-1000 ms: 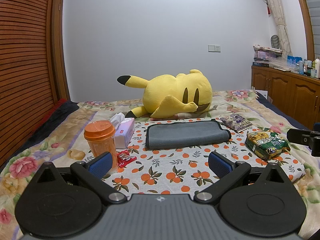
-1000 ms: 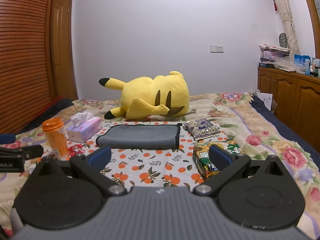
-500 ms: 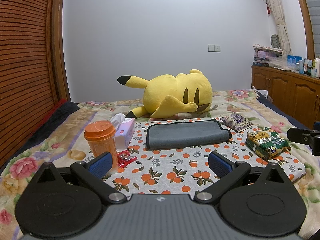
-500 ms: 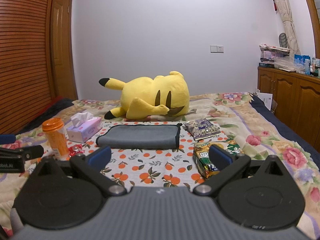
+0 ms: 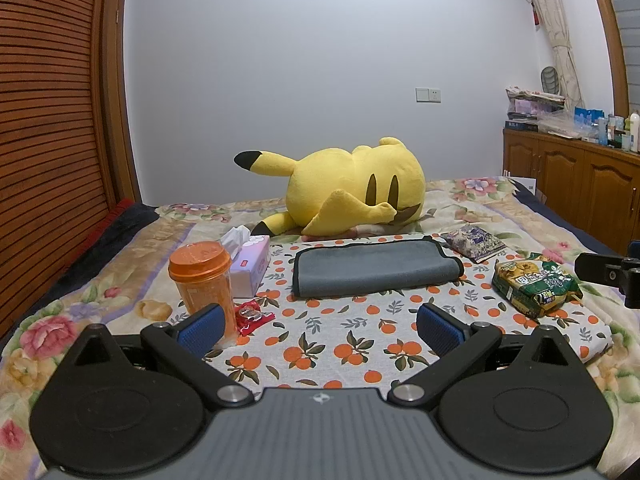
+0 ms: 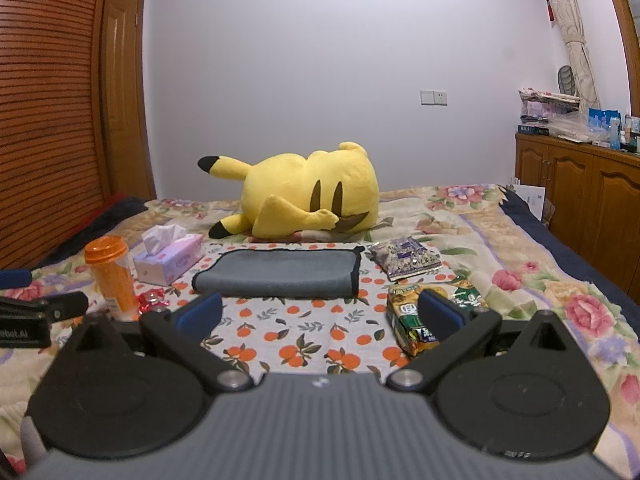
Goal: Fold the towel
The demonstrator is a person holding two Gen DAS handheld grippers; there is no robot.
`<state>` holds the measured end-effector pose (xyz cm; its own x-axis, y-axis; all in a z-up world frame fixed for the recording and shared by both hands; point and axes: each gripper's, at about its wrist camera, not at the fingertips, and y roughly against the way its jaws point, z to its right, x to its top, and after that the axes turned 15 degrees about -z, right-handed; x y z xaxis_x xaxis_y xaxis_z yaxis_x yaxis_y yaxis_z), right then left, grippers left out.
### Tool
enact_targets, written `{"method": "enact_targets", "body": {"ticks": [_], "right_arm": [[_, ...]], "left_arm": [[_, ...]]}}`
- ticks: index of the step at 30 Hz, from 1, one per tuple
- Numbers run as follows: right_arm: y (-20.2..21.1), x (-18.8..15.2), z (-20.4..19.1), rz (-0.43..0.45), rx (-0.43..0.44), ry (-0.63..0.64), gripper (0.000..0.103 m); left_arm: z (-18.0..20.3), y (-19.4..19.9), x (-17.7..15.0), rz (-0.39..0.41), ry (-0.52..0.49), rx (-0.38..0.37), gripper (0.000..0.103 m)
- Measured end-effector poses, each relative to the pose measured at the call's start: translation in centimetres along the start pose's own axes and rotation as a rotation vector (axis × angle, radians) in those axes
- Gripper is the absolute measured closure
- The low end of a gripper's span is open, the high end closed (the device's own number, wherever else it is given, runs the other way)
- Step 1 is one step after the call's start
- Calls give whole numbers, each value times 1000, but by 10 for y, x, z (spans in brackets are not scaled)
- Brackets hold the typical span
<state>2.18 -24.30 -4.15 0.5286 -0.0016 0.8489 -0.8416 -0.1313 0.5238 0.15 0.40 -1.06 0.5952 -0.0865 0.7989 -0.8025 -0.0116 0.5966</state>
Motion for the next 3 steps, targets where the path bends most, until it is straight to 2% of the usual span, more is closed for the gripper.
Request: {"method": "enact_targets", "body": {"ticks": [3], "right_arm": [[0,0,0,0,0,-1,0]], "left_arm": [[0,0,0,0,1,0,0]]}}
